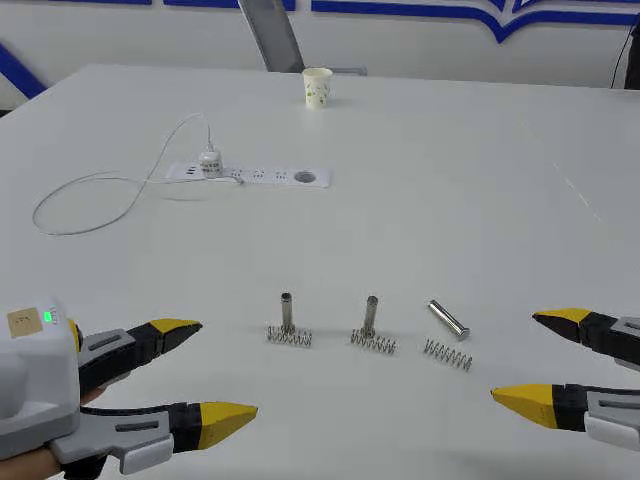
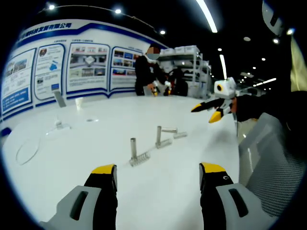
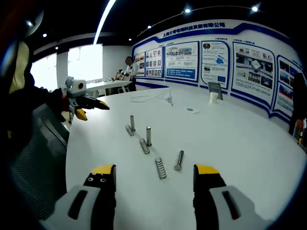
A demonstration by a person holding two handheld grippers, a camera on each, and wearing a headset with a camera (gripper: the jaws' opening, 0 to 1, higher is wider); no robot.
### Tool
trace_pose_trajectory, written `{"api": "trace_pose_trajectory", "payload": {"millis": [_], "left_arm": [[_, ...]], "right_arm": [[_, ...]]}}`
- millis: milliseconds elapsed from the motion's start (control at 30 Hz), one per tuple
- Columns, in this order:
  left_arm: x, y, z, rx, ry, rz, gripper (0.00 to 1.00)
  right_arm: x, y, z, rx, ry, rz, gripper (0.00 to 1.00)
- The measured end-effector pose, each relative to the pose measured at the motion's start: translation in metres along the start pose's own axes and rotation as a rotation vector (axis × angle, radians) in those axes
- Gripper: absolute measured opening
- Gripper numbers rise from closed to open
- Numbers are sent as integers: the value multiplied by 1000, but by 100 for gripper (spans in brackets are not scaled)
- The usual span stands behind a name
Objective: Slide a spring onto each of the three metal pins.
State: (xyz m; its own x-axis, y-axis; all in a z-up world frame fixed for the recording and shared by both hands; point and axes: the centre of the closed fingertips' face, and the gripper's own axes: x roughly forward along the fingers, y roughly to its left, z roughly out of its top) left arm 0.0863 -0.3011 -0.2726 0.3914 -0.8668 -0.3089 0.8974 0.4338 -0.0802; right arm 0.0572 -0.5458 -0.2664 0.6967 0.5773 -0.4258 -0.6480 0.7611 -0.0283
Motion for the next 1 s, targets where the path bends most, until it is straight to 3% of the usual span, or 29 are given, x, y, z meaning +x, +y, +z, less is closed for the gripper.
{"api": "trace_pose_trajectory", "payload": {"millis": [1000], "left_arm": [[0, -1, 5, 6, -13, 6, 70]], "right_arm": [[18, -21, 18, 0, 39, -13, 56]]}}
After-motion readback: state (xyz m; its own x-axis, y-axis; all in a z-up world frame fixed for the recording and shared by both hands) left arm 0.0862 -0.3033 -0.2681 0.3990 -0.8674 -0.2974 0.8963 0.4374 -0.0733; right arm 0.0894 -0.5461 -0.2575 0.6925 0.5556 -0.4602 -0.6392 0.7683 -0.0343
